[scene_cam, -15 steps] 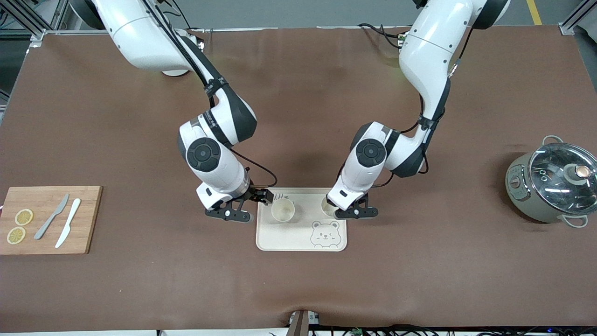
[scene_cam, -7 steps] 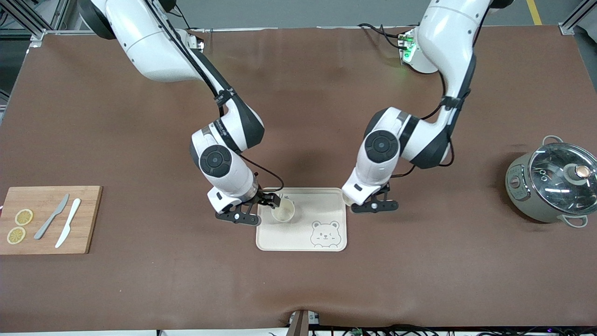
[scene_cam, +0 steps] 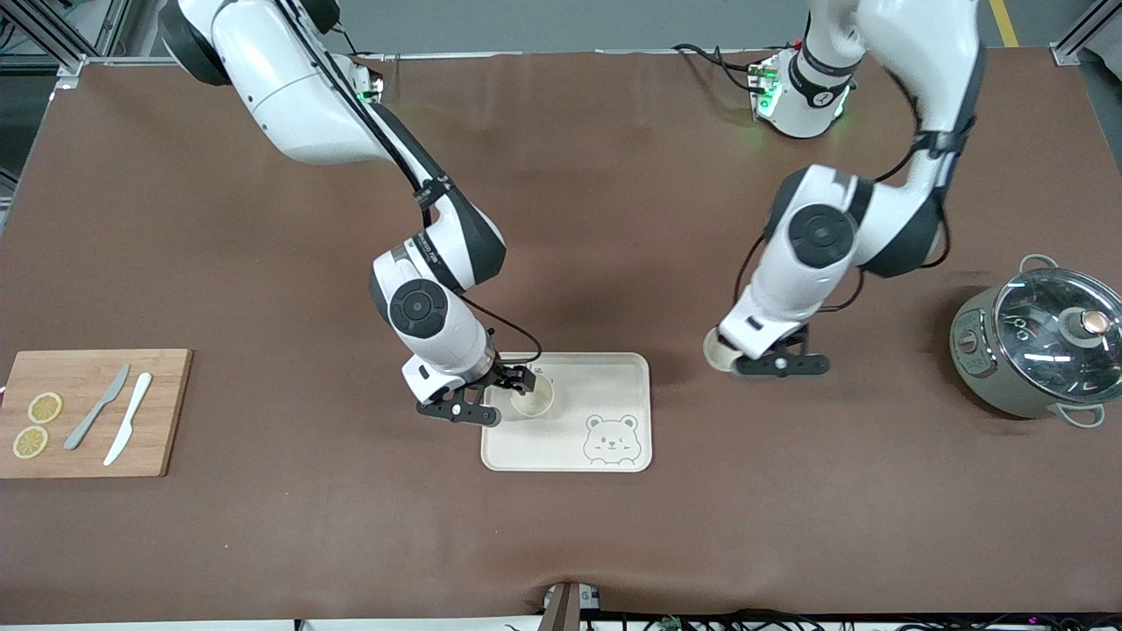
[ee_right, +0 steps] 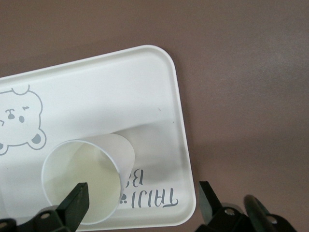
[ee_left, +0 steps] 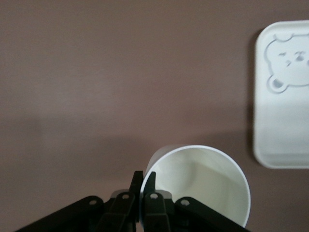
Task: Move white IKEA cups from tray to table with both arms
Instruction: 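Lift the cup with the left gripper and carry it toward the pot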
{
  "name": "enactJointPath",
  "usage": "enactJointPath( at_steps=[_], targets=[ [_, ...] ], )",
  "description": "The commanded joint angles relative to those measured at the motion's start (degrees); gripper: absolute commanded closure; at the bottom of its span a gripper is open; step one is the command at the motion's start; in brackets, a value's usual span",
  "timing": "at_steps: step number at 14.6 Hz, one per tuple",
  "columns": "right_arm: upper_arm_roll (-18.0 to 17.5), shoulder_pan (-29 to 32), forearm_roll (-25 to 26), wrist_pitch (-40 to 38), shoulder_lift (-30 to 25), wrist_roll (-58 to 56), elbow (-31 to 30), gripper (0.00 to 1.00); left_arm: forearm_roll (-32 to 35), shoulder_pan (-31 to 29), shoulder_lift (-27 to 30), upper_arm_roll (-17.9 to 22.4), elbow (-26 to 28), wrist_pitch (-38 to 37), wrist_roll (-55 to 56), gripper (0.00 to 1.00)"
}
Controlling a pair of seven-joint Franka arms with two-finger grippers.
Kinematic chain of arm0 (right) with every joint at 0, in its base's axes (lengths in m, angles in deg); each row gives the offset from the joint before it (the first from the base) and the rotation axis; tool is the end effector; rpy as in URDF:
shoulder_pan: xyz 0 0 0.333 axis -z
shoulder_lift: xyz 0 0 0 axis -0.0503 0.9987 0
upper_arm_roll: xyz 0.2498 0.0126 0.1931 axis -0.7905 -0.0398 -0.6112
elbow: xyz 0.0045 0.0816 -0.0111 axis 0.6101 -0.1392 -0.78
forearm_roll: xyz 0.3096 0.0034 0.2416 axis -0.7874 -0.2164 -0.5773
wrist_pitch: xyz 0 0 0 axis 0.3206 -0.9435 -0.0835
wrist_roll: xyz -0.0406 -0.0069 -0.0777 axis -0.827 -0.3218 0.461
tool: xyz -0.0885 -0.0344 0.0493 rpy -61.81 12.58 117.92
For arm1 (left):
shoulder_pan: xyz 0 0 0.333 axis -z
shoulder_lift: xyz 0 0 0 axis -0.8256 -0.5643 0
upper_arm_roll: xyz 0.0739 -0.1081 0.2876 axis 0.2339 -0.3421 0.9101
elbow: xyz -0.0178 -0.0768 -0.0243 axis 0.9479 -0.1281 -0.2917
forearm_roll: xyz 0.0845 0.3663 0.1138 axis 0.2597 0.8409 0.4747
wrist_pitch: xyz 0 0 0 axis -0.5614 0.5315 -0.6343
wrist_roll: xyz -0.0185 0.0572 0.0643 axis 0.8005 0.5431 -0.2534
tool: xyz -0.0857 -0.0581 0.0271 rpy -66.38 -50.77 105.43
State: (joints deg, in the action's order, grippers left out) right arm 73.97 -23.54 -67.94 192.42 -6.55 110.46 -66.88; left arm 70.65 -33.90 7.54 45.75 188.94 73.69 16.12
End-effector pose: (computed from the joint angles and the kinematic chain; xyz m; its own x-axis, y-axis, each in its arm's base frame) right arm 0.6417 0.3897 0.2607 0.9837 -0.1778 0.0278 -0.1720 -0.9743 -0.1452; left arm 0.5793 -0.2176 0.3394 0.9950 -0.0676 0.0734 -0.0637 -0.9965 -0.0544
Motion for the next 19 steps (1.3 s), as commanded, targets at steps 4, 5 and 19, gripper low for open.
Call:
enactJointPath(
  at_steps=[4,5,19],
  targets=[
    [0.5,-1.3,0.8,1.5,3.1,1.4,2.9,0.0,-11.0,-9.1,16.5,-0.7,18.7,5.2,-21.5,1.0],
    [0.5,-1.3,0.9,1.8,3.4,1.4,2.9,0.0,-12.5,-10.8,18.4,-0.7,20.7,5.2,-25.5,1.0],
    [0.6,-2.2,0.9,5.5,5.7,1.4,2.9,0.0,-16.0,-15.9,12.7,-0.7,32.3,25.5,-40.3,1.0]
  ],
)
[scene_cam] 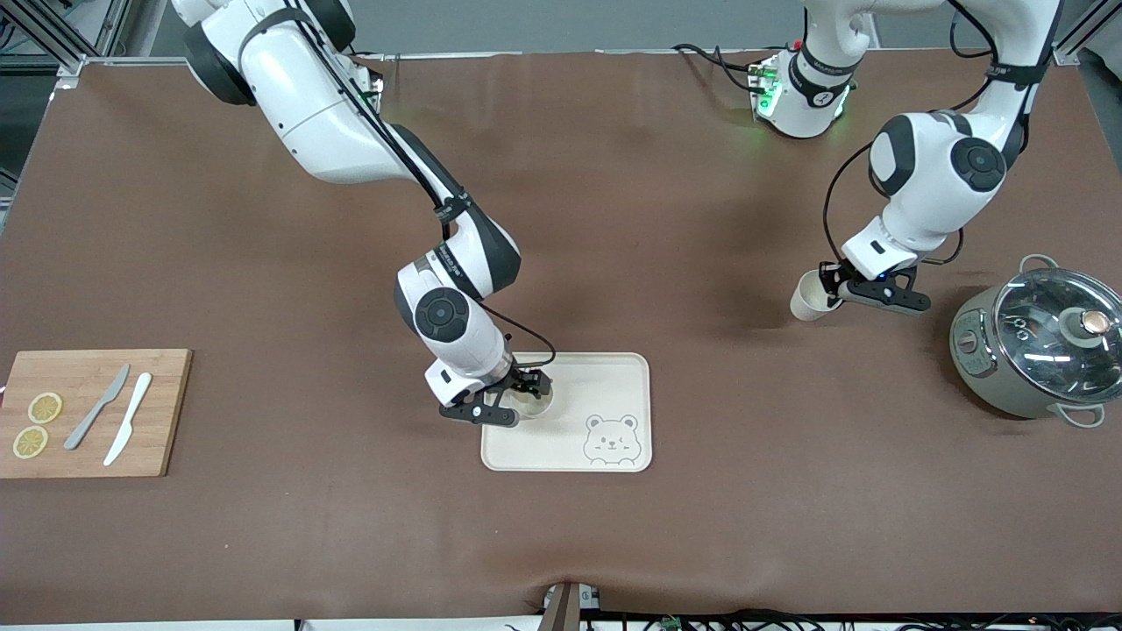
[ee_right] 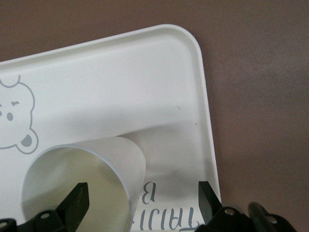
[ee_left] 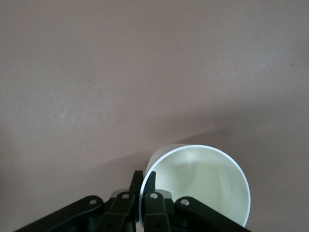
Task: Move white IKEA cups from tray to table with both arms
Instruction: 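Lift the cup with the left gripper and carry it toward the pot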
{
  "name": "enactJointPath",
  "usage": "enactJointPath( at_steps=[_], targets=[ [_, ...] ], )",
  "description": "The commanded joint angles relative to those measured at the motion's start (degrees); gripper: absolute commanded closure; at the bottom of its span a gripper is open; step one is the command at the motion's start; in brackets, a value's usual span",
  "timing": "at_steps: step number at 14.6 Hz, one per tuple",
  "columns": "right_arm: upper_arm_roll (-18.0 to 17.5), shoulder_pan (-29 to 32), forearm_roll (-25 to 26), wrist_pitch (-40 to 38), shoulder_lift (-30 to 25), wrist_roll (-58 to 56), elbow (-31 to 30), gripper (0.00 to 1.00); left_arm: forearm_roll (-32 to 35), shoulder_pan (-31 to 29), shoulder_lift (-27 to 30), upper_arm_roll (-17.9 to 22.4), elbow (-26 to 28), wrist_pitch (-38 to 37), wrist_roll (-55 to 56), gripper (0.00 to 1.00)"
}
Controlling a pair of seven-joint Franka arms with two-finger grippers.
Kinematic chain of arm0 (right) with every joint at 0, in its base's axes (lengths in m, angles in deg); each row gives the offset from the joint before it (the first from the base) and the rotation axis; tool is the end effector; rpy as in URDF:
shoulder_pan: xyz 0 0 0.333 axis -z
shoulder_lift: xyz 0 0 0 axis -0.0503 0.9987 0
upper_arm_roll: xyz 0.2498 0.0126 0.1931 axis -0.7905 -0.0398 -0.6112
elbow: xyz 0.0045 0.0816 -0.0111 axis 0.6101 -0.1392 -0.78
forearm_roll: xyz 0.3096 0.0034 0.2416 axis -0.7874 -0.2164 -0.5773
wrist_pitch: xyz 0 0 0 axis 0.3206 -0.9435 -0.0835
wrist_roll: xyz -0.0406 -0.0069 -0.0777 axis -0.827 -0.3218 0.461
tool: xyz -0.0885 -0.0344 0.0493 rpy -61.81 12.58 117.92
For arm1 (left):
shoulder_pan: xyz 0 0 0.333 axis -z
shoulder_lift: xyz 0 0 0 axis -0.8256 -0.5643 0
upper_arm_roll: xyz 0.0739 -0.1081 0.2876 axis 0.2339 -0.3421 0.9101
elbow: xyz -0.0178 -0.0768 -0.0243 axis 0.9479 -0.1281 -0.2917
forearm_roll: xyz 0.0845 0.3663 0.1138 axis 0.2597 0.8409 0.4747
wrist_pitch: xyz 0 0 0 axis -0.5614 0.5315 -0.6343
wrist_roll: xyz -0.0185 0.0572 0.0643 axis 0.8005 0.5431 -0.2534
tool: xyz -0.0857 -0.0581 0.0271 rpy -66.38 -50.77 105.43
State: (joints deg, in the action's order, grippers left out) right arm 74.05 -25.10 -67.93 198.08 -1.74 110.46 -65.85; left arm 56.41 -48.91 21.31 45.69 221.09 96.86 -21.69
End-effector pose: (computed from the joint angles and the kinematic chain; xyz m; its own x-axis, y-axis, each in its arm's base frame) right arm 0.6368 0.4084 0.2158 0.9853 -0.1633 0.0496 -0.1529 -0.9737 -0.1690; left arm 0.4819 -0.0438 0.2769 0.9539 -0.2601 0.1496 -0.2692 -0.9621 0.0441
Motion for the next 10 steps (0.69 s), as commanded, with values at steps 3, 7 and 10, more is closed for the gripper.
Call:
enactJointPath(
  at_steps=[3,7,10],
  targets=[
    [0.6,-0.7,1.0,-0.2,0.8,1.2,1.9,0.0,-3.2,-0.8,-4.4,-0.7,0.1,5.6,-3.1,1.0],
    [0.6,-0.5,0.8,-0.4,0.8,1.3,1.9,0.36,-6.9,-0.8,-6.8,-0.7,-0.1,7.5,-6.4,1.0],
    [0.6,-0.7,0.8,-0.3,0.8,1.3,1.9,0.49,-10.4,-0.8,-8.0,-0.7,-0.5,7.5,-8.9,1.0]
  ],
)
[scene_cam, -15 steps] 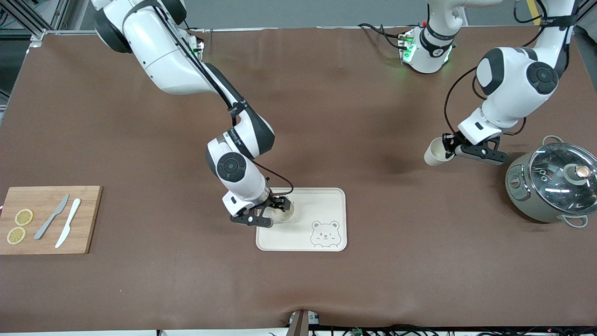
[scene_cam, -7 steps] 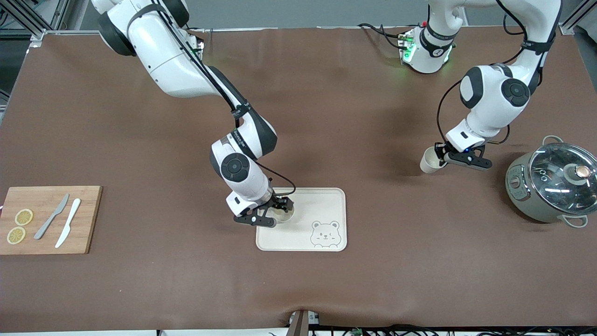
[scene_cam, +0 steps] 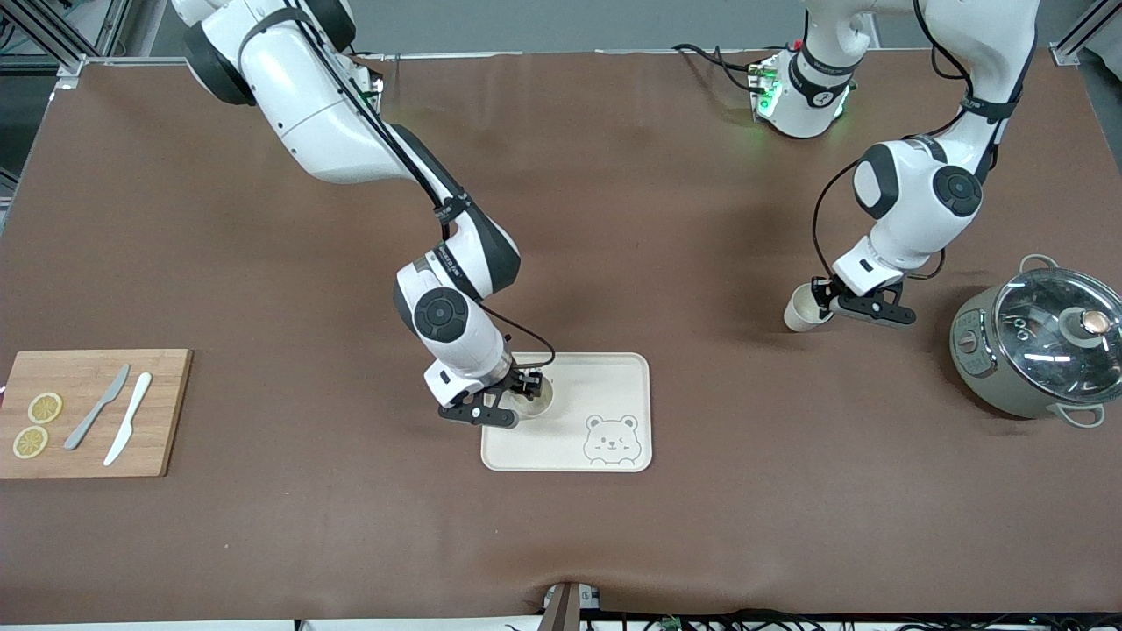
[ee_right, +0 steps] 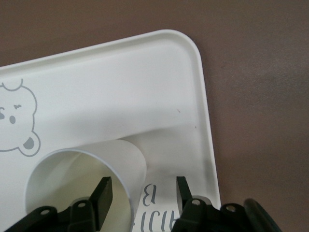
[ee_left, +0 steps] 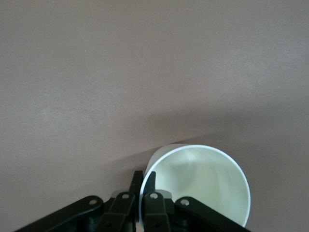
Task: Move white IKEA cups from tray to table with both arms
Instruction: 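Lift the cup with the left gripper and carry it toward the pot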
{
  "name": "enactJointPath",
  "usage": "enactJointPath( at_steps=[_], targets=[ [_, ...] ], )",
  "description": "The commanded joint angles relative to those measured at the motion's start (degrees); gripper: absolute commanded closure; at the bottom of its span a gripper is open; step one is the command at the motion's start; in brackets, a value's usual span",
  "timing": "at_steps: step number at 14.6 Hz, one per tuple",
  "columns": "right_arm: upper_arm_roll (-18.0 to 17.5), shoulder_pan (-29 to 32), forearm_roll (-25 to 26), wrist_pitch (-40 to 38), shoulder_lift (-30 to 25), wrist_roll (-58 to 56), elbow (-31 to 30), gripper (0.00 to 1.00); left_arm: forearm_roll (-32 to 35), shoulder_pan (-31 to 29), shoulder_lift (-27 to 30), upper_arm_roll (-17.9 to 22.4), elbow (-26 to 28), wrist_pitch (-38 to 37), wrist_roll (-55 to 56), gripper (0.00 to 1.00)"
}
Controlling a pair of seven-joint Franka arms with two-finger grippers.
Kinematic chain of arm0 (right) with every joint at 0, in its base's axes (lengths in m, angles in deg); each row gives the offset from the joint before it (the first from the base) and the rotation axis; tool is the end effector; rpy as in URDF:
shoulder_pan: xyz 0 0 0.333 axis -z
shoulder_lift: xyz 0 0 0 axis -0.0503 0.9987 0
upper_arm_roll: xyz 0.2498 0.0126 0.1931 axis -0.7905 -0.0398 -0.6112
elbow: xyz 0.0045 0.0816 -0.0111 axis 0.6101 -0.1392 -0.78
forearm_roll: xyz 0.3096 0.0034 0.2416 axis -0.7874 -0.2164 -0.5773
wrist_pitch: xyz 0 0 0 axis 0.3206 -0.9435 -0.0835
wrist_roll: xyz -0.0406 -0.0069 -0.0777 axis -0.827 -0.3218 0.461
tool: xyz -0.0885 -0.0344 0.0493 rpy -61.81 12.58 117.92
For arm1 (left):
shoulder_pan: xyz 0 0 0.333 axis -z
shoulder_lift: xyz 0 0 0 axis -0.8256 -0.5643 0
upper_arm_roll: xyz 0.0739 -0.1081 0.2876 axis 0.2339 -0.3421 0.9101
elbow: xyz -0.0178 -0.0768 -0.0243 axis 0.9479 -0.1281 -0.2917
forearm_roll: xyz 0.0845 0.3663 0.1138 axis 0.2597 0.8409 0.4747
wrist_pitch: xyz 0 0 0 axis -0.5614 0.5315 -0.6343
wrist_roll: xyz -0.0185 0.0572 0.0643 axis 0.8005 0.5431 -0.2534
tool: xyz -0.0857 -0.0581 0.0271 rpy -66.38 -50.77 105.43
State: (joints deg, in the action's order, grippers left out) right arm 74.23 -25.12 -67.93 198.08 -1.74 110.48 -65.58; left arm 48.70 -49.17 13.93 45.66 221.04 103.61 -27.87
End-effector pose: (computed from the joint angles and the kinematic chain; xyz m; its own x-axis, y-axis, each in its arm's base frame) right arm 0.6387 0.4076 0.2178 0.9847 -0.1657 0.0546 -0.1543 -0.9733 -0.1702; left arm 0.4825 -0.0330 0.2260 0.9615 -0.2304 0.1500 -0.2431 -0.9673 0.0723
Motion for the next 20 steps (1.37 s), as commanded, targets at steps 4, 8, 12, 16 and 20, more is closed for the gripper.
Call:
enactJointPath(
  at_steps=[4,8,12,16,20],
  targets=[
    [0.4,-0.6,0.8,-0.5,0.8,1.3,1.6,0.83,-5.3,-0.4,-1.0,-0.6,-0.8,0.7,-7.2,0.14],
    [0.4,-0.6,0.9,-0.6,0.8,1.3,1.6,0.97,-5.4,-0.2,-1.0,-0.6,-1.0,0.7,-8.5,0.0],
    [0.4,-0.3,0.7,-0.4,0.7,1.3,1.6,1.0,-5.6,-0.4,2.2,-0.6,-1.0,-1.0,-8.0,0.0],
    [0.3,0.1,0.4,-1.0,0.1,1.4,1.6,1.0,-5.7,-1.4,9.1,0.1,-3.5,-15.1,-6.8,0.0],
    [0.4,0.4,0.5,-7.3,-3.2,2.7,1.6,1.0,-4.9,-3.7,11.1,0.2,-10.7,-27.5,-3.7,0.0]
  ],
)
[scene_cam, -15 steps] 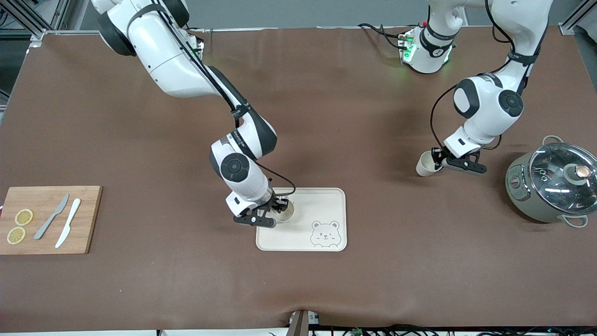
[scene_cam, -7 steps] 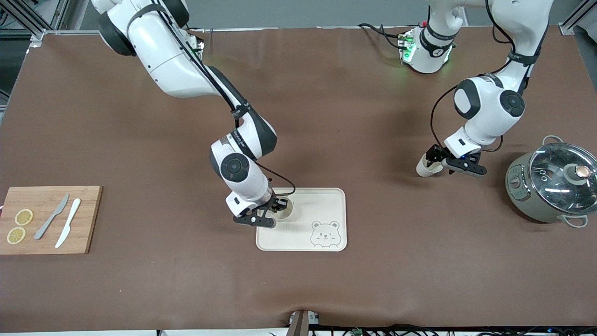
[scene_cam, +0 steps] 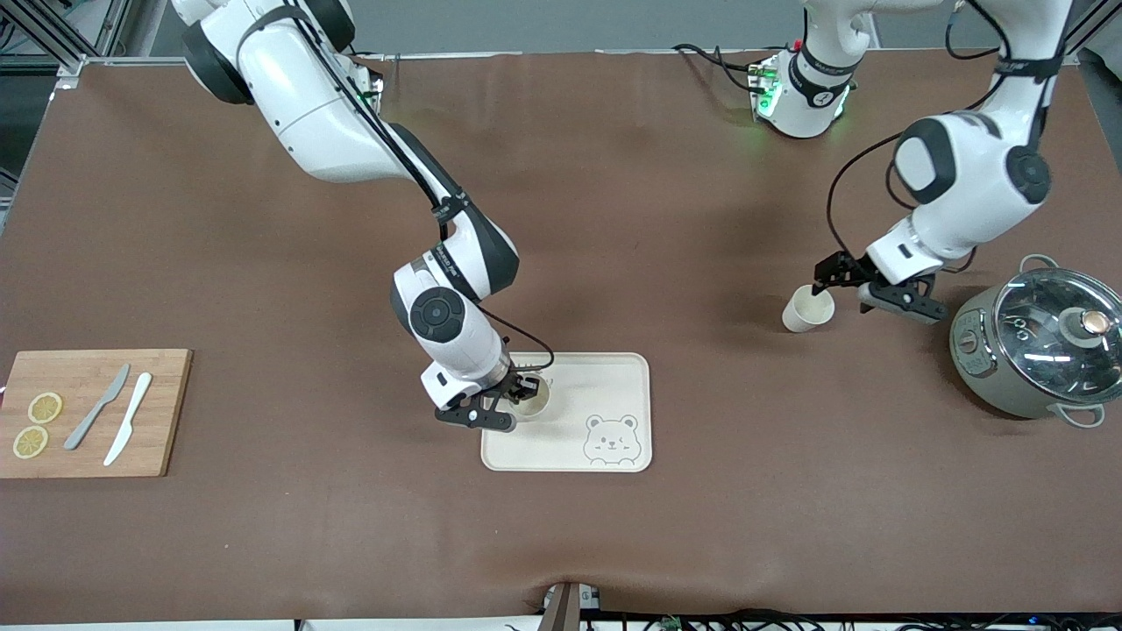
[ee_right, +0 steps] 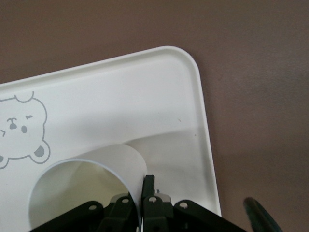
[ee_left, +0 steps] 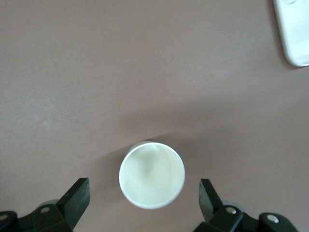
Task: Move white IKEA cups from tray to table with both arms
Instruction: 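Set the cup down with the left gripper while the right gripper carries its cup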
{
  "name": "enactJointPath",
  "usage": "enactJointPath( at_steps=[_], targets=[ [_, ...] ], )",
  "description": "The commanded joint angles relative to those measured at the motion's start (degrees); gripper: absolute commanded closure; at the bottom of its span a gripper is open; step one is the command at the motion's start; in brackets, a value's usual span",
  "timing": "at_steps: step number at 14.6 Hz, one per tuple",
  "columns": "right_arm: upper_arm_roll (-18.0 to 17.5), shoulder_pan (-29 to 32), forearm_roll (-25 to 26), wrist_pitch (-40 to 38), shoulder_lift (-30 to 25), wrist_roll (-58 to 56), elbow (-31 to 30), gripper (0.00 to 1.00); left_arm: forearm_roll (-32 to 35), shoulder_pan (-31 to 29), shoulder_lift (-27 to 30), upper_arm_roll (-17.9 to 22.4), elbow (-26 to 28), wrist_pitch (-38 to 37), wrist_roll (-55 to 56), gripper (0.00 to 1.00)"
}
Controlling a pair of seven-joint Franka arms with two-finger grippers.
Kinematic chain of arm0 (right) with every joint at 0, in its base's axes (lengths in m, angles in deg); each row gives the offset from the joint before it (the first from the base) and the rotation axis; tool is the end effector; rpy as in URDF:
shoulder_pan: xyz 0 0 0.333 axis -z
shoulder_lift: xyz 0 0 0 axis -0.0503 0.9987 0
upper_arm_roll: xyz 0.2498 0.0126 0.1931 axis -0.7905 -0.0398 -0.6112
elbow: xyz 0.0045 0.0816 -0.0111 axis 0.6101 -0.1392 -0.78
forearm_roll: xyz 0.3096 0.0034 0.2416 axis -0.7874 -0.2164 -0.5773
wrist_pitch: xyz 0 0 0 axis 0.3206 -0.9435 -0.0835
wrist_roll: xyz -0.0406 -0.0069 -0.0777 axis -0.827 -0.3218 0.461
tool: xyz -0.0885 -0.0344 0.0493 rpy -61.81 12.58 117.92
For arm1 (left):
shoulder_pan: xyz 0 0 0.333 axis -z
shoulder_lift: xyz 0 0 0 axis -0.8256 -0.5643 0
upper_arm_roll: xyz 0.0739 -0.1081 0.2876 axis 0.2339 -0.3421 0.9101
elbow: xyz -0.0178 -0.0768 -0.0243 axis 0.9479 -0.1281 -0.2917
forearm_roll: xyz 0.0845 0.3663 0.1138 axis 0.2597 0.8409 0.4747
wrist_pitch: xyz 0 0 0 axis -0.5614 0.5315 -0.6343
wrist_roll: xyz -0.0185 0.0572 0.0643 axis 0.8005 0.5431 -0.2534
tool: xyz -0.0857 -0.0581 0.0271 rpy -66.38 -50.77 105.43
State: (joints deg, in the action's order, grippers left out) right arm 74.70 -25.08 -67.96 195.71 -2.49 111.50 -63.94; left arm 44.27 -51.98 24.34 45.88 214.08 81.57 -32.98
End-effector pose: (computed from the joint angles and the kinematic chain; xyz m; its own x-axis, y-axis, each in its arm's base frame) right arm 0.6457 0.4050 0.2364 0.9807 -0.1873 0.0557 -0.1758 -0.9702 -0.1665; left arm 0.5015 -0.0239 0.3267 0.9586 -0.2541 0.1288 -0.2772 -0.9363 0.2157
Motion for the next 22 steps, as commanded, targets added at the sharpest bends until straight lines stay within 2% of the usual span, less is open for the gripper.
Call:
enactJointPath(
  at_steps=[1,4,8,12,14,17,20,22],
  targets=[
    [0.1,0.5,0.9,-7.7,-4.1,1.7,0.0,1.0,-0.2,-1.6,0.3,0.0,-6.0,-7.4,2.5,0.0],
    [0.4,3.5,0.8,-14.9,-9.9,-0.3,-0.1,1.0,3.2,-2.9,-1.2,0.0,-13.1,-10.9,7.6,0.0],
    [0.4,9.3,0.3,-26.1,-16.7,-11.7,-0.4,1.0,10.5,-2.9,-5.6,-0.4,-30.2,-25.3,20.7,0.0],
    [0.4,15.9,0.3,-33.8,-20.8,-22.4,-0.5,1.0,12.8,-1.9,-5.8,-0.6,-41.5,-35.4,28.9,0.0],
    [0.4,20.2,0.2,-36.2,-21.9,-28.6,-1.1,1.0,14.4,-1.4,-5.8,-0.7,-44.2,-38.0,30.5,0.0],
    [0.3,26.0,0.1,-36.2,-23.7,-38.6,-3.9,1.0,16.1,0.2,-5.4,-0.6,-44.4,-38.0,30.9,0.0],
    [0.3,31.2,0.0,-35.3,-23.6,-47.6,-5.1,1.0,16.3,4.4,-5.2,2.1,-45.0,-38.2,30.9,0.0],
    [0.3,32.8,0.0,-32.0,-23.6,-48.9,-8.1,1.0,21.6,4.9,-5.3,1.5,-47.2,-40.2,30.5,0.0]
  ],
)
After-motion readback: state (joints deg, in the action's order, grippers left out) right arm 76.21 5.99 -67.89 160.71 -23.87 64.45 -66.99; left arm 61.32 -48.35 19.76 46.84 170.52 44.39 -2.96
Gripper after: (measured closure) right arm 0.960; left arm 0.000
